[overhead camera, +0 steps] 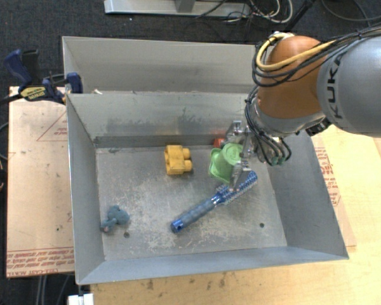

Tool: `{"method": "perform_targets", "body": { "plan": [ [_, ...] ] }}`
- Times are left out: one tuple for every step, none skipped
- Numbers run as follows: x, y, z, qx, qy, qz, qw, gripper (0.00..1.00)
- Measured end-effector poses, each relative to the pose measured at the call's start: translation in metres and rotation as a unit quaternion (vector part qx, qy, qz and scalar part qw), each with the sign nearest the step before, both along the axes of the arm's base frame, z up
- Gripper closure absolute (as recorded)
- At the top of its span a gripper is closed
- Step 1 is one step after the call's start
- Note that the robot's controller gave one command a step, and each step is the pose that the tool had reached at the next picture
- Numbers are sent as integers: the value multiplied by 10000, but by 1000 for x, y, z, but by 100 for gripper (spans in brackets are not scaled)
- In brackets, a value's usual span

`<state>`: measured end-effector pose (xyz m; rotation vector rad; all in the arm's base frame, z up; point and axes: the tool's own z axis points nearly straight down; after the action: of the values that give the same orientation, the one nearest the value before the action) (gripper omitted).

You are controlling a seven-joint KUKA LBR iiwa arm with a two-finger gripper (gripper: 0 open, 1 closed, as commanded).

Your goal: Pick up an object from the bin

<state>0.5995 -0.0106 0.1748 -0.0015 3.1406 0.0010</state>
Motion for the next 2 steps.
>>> {"method": "perform_targets", "body": {
  "plan": [
    [-43, 17, -82, 6, -39, 405, 9992, 0],
    [-83, 16, -97, -14, -163, 1993, 9798, 0]
  ]
}}
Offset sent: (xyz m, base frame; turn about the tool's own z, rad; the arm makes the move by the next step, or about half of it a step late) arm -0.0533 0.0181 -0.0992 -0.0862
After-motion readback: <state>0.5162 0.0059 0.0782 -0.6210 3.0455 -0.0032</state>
